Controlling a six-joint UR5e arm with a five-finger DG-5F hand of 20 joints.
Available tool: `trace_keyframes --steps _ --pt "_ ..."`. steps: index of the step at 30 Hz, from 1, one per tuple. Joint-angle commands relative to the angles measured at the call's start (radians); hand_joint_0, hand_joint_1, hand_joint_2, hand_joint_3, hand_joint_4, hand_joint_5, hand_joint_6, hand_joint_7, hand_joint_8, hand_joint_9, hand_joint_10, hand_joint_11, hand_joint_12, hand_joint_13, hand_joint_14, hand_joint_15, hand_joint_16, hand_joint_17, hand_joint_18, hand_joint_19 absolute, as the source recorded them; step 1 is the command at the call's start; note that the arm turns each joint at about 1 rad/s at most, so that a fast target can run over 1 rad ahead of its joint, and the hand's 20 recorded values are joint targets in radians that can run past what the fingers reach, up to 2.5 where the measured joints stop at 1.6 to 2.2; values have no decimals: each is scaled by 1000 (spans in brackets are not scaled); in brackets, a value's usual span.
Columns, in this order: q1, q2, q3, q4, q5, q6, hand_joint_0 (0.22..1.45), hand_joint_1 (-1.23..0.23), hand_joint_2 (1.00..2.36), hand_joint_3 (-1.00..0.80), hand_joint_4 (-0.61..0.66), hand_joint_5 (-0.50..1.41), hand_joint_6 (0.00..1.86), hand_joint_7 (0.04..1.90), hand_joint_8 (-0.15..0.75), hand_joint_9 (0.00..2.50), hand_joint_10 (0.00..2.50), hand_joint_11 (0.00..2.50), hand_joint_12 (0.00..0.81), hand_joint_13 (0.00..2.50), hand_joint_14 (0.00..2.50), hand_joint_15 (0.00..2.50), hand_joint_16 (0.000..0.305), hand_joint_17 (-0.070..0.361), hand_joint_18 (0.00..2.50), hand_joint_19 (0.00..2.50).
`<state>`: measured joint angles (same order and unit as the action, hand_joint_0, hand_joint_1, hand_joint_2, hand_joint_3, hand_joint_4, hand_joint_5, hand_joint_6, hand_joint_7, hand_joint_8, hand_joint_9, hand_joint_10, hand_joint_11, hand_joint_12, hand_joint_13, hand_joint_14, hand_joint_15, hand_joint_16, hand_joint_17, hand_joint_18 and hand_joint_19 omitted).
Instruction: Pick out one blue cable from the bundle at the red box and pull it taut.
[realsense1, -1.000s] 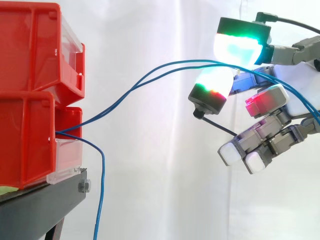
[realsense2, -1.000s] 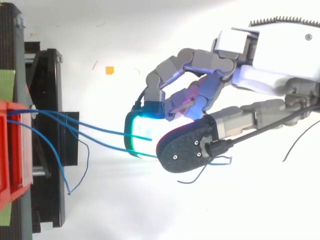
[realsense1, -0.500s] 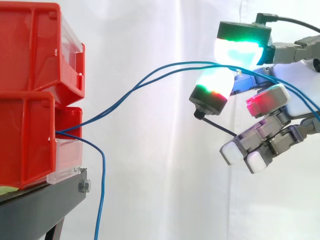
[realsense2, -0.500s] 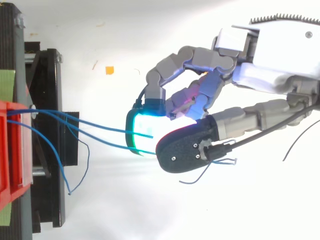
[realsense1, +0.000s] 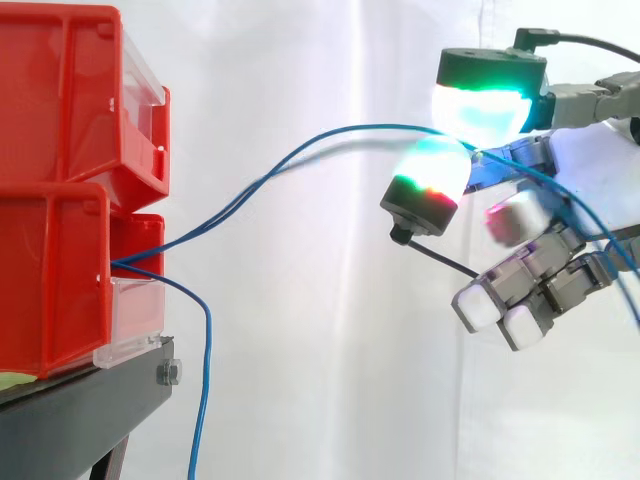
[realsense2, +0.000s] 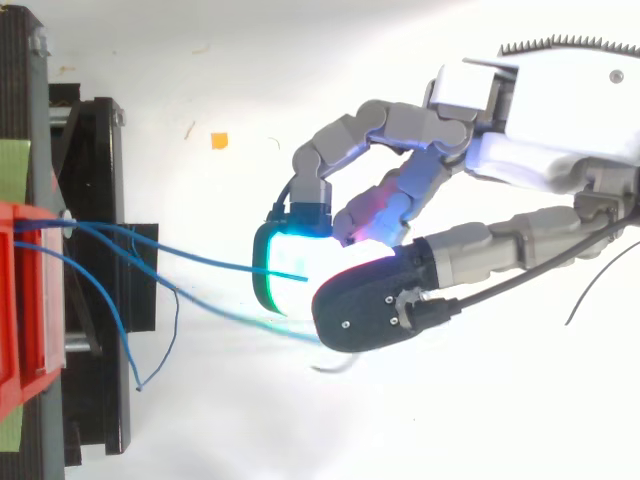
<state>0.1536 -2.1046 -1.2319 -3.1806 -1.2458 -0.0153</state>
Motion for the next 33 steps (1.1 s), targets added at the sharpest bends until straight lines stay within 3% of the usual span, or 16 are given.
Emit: trace_keyframes --steps 1,4,7,19,26,33 --pt "0 0 0 1 0 2 594 -787 1013 -24 -240 -27 824 1003 223 924 13 335 407 638 16 374 63 142 583 566" --pt "0 0 0 4 -1 2 594 -770 1014 -59 -235 -25 797 1034 217 709 8 192 397 516 12 304 61 137 508 545" --pt "0 0 0 4 2 2 595 -767 1015 -67 -229 -26 791 1042 210 658 6 168 393 493 12 300 60 135 483 546" --pt "-2 -2 -1 -2 2 3 595 -764 1016 -68 -215 -27 788 1050 218 730 9 209 399 518 14 320 60 134 490 566" --pt "-2 0 -34 -1 -3 31 595 -765 1016 -66 -204 -26 786 1055 225 760 9 228 402 531 13 329 60 135 501 564" --pt "0 0 -35 -22 -9 31 597 -766 1015 -67 -196 -24 785 1064 227 775 9 225 405 540 13 330 60 136 506 570"
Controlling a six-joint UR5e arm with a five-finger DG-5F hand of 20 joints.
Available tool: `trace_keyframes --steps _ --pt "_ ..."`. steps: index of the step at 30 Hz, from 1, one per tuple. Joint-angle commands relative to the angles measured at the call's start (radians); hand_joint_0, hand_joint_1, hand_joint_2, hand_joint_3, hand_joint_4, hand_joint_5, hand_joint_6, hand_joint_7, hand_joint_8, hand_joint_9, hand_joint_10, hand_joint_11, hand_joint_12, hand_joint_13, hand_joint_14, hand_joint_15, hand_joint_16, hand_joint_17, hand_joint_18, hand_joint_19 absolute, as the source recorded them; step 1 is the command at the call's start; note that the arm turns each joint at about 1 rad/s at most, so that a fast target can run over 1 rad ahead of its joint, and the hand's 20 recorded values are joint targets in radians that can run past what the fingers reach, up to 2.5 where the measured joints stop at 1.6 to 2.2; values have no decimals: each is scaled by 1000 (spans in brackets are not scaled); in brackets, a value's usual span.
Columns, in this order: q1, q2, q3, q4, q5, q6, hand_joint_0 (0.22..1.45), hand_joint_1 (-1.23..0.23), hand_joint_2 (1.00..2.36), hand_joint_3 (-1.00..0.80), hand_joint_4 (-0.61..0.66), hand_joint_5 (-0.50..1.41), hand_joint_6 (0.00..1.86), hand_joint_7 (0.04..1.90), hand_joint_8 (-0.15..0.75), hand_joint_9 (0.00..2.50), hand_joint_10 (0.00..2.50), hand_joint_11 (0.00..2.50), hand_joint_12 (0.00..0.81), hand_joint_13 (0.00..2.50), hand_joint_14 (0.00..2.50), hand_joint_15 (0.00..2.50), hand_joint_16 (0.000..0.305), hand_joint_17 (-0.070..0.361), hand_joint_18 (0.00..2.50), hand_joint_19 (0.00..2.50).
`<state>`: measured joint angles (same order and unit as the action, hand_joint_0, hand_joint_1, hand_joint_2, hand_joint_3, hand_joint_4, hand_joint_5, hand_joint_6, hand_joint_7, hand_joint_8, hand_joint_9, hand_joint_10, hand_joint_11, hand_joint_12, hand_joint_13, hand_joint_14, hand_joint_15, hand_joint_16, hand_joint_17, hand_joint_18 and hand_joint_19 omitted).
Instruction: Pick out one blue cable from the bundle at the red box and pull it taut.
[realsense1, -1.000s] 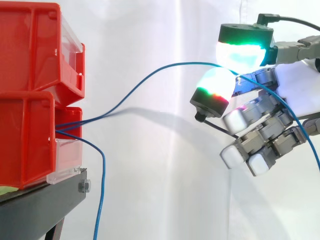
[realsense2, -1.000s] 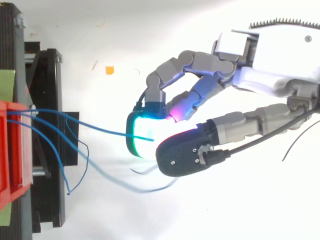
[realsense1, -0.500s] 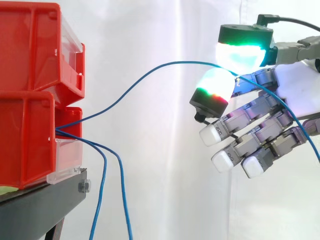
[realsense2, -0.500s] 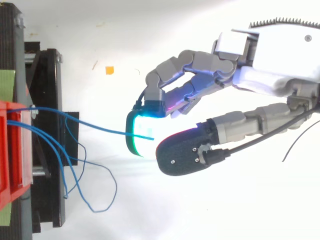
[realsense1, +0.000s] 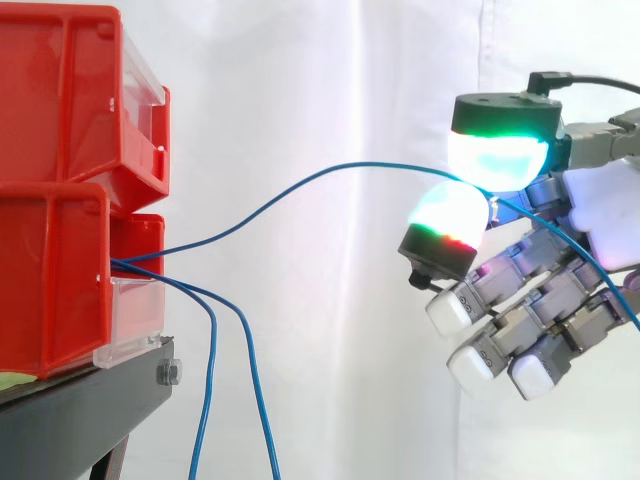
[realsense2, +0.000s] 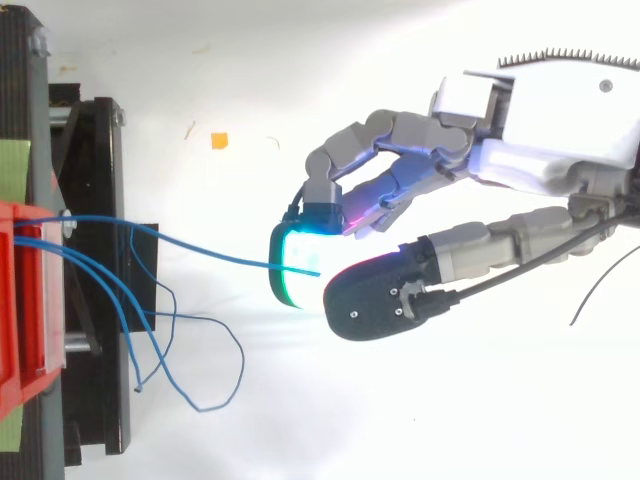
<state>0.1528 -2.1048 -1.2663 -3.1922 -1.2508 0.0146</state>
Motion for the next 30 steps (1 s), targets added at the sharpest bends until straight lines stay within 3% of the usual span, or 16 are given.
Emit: trace_keyframes --steps 1,6,8,10,12,13,22,26,30 --pt "1 0 -2 -22 -12 -1 596 -766 1015 -62 -198 -24 784 1066 228 778 10 237 406 540 13 323 60 136 509 572" --pt "-3 6 -4 -98 -67 2 598 -766 1015 -67 -198 -23 785 1067 229 783 9 228 407 541 13 333 60 136 512 571" --pt "1 39 -56 -107 -67 5 598 -766 1015 -67 -198 -23 785 1068 229 783 12 238 409 541 15 328 60 136 514 571" --pt "2 54 -88 -91 -64 11 597 -766 1015 -61 -198 -23 784 1069 231 789 10 233 409 543 13 326 60 136 516 568" --pt "2 94 -140 -23 -52 41 598 -767 1015 -63 -198 -23 784 1070 230 795 10 232 408 544 13 326 61 136 517 568" --pt "1 103 -147 -3 -47 44 598 -767 1015 -65 -198 -23 784 1070 231 794 12 240 409 543 15 329 61 136 517 567" --pt "1 101 -151 24 -47 77 599 -770 1015 -61 -192 -22 783 1075 233 821 10 243 411 550 13 326 61 137 522 567" --pt "-4 100 -156 110 -6 82 598 -769 1016 -58 -192 -22 783 1074 235 827 10 248 410 550 13 331 61 137 528 567" --pt "-1 100 -156 146 19 62 599 -770 1015 -61 -191 -22 783 1075 238 827 10 247 411 552 13 324 61 137 530 564"
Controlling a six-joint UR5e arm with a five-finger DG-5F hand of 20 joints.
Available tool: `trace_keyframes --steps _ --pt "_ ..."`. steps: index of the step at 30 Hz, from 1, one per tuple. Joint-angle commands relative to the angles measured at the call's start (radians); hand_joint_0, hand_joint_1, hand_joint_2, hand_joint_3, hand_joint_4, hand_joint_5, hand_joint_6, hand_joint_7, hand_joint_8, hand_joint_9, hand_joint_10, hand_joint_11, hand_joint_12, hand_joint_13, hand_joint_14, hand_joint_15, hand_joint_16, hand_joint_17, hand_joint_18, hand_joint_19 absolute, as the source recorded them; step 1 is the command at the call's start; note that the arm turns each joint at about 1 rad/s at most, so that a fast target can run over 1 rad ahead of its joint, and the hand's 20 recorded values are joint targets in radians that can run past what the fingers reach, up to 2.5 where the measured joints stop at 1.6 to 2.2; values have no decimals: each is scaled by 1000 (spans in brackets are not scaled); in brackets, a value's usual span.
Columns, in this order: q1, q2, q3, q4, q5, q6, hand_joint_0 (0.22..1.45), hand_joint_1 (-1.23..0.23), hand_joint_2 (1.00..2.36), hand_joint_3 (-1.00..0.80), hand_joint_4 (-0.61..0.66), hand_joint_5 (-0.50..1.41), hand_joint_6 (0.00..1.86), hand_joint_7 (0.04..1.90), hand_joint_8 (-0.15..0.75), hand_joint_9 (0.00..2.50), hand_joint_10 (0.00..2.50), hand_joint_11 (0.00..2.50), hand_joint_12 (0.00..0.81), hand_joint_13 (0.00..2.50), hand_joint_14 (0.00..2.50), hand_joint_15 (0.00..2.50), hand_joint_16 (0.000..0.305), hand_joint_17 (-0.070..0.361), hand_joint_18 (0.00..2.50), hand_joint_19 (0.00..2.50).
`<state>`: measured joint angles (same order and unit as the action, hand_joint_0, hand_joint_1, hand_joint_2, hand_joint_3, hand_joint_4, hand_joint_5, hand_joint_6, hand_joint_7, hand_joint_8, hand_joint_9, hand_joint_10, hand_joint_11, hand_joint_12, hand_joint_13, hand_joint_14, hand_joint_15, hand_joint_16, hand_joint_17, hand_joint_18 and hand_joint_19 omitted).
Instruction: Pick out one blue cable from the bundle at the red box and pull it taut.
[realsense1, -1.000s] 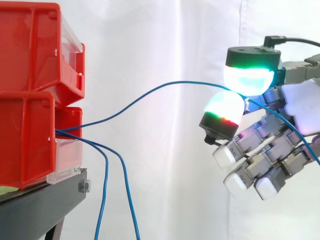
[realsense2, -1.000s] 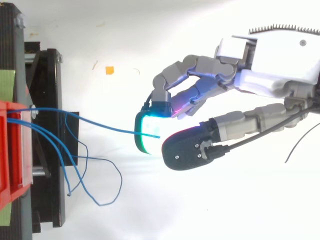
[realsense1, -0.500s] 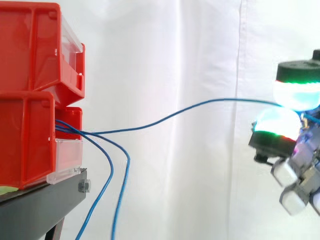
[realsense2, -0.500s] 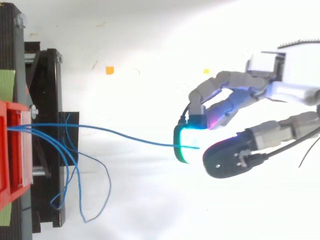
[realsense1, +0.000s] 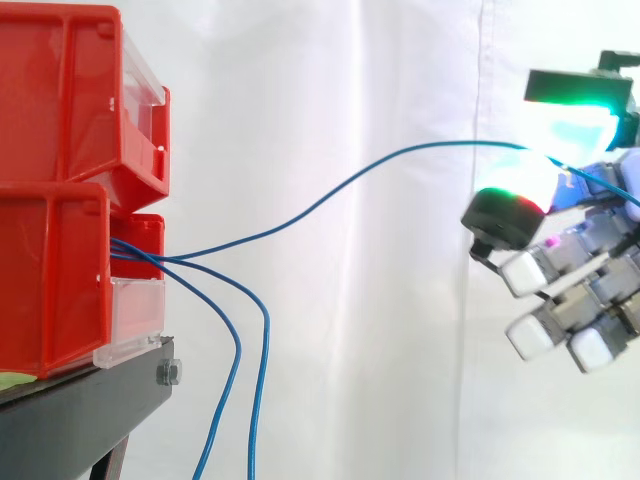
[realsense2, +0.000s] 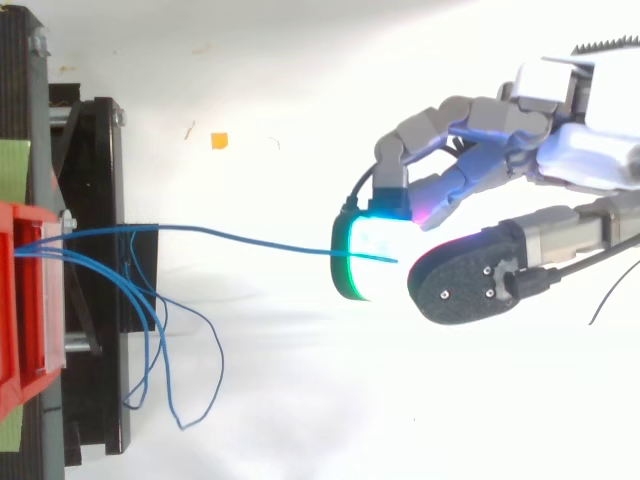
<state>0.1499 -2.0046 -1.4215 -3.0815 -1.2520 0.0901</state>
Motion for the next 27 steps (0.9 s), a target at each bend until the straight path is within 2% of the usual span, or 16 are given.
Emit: trace_keyframes --steps 1,6,9,27 --pt "2 0 -1 41 23 -18 599 -771 1015 -58 -191 -22 783 1075 235 831 11 250 412 554 13 330 61 137 532 566" --pt "2 0 -1 90 55 -79 599 -772 1016 -60 -189 -22 783 1075 237 839 10 248 410 559 14 329 61 137 535 563" --pt "4 0 -1 90 55 -92 599 -771 1015 -57 -189 -21 783 1075 234 841 11 249 412 558 15 328 61 137 536 565" --pt "2 0 -1 90 55 -102 601 -777 1014 -57 -186 -21 784 1073 237 848 10 247 411 556 14 326 61 138 542 561"
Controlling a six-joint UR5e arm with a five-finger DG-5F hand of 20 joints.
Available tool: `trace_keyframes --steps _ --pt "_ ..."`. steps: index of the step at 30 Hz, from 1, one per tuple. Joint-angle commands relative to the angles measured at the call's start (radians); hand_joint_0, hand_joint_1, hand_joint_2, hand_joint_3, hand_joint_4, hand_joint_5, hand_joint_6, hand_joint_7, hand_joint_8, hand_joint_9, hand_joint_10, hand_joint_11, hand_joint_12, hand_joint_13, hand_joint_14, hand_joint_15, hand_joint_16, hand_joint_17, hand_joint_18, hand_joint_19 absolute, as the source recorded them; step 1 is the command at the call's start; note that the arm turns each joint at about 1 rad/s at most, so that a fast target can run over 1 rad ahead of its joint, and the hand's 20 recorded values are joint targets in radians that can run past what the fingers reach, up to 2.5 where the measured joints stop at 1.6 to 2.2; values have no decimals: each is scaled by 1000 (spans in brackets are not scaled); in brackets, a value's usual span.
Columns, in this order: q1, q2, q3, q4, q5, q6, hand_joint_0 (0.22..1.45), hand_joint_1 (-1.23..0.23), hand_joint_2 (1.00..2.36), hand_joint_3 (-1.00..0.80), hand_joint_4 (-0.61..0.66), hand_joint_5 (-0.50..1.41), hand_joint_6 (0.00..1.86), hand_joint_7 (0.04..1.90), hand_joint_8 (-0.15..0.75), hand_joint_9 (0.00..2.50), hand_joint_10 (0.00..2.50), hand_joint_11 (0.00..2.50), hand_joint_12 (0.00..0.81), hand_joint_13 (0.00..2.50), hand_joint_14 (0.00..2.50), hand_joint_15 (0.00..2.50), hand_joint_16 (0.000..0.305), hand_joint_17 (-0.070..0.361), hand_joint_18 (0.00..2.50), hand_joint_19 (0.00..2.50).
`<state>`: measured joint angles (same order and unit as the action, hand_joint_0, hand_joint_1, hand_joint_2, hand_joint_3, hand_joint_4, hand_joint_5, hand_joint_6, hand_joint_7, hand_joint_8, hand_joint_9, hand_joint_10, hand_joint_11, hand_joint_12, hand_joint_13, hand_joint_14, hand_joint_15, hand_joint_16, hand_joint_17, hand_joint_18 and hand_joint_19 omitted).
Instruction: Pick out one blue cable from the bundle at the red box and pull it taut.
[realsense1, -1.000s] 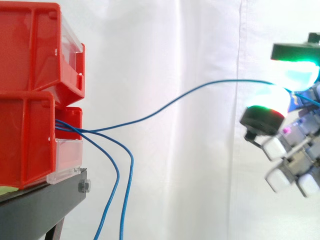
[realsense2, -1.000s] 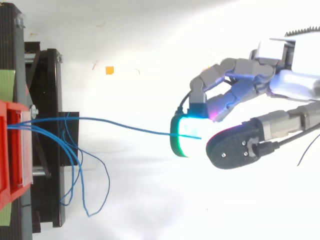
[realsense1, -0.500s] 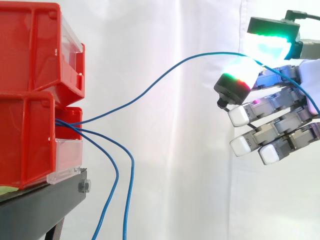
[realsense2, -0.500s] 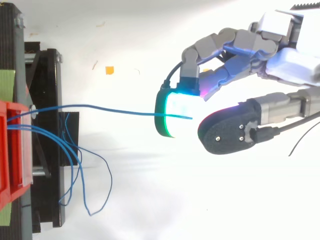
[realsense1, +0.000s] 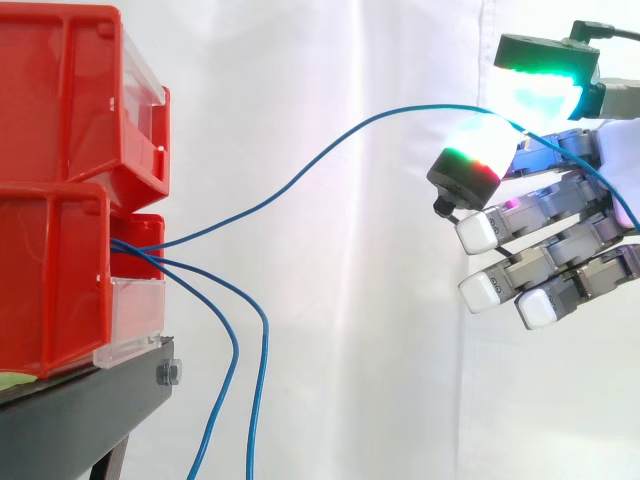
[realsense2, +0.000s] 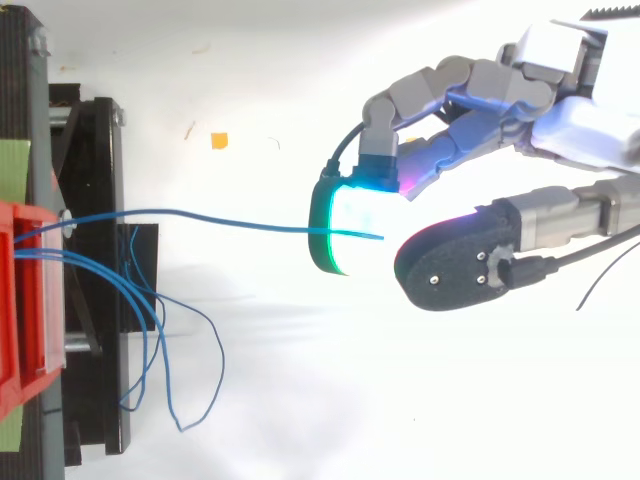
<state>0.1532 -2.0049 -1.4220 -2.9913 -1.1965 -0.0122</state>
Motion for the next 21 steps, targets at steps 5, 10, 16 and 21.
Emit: trace_keyframes --steps 5,10,16,21 --pt "0 0 0 0 0 0 601 -775 1014 -61 -190 -21 783 1078 235 846 11 254 413 551 13 328 61 138 536 556" --pt "0 0 0 0 0 0 602 -775 1014 -66 -196 -21 783 1077 238 830 11 247 414 526 13 321 62 139 512 557" --pt "0 0 0 -2 -2 0 600 -773 1015 -63 -198 -23 783 1079 231 793 12 231 412 496 13 310 62 139 491 562" --pt "0 2 0 0 0 0 599 -773 1015 -64 -201 -23 784 1077 232 787 10 231 411 492 12 309 62 139 490 561"
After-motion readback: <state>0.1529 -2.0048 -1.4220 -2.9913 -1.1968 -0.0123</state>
